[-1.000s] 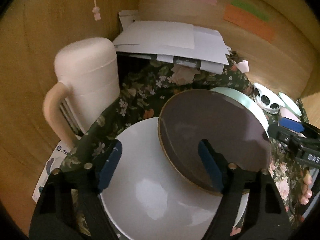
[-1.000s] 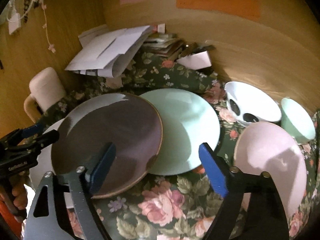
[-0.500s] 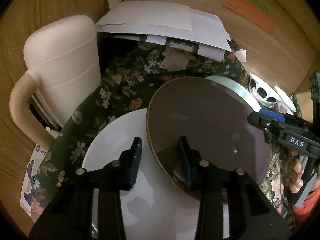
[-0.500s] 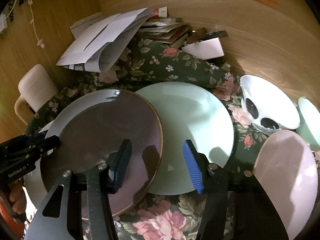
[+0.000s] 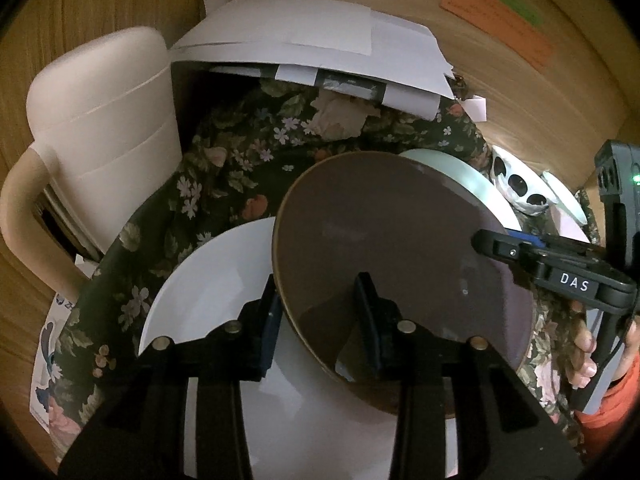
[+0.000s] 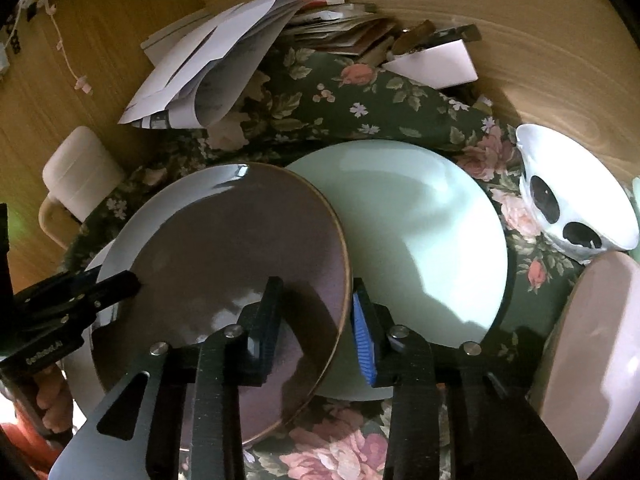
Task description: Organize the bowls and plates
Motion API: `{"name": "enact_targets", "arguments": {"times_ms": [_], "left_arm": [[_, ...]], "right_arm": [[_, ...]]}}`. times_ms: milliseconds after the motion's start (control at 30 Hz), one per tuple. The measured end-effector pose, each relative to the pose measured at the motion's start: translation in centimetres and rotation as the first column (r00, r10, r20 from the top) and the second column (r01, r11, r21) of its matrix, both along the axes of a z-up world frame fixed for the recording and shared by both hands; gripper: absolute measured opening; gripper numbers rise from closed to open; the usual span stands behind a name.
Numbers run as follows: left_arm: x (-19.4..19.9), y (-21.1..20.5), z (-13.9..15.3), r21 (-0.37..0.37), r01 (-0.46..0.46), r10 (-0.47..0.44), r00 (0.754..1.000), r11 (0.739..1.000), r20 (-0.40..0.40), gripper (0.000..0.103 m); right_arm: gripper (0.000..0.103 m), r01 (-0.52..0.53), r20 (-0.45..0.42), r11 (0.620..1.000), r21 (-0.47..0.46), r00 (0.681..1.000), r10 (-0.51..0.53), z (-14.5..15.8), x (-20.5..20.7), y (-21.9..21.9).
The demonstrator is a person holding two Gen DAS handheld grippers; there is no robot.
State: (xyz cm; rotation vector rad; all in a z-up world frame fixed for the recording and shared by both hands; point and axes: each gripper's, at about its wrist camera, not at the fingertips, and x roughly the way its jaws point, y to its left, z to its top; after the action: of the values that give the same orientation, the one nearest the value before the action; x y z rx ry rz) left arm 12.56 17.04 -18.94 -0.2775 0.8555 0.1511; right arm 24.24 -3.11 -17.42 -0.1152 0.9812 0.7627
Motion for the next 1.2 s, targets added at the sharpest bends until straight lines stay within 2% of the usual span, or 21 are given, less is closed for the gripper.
{"name": "enact_targets", "arguments": {"times_ms": [100,267,667,1200], "left_arm": [[0.1,-0.3,0.1,0.021,-0.013,0.013,1.0,1.0,0.009,0.036],[0.4,0.0,0.1,-0.007,-0.025,0.025,1.0,1.0,0.001,0.036],[-1.0,-2.1,0.8,0.006,0.026,-0.026,1.0,1.0,0.017,0.036],[-4.5,-7.2,3.0,0.007,0.118,-0.118,0.991,0.993,0.067,0.036]], "right_arm": [[0.03,-0.001,0.002,1.0,0.001,1.0,0.001,-0.1,-0.1,0.1],[0.03,-0.008,0.026,1.0,-0.003,1.0,0.008,0.3,-0.8,-0.4],[0.03,0.037,0.044,0.999,0.01,0.998,-0.038,1.1,-3.1,-3.4],[0.03,0.131,0.092,0.991,0.0,0.987,-0.131,3.6,-9.2,-8.5]]}}
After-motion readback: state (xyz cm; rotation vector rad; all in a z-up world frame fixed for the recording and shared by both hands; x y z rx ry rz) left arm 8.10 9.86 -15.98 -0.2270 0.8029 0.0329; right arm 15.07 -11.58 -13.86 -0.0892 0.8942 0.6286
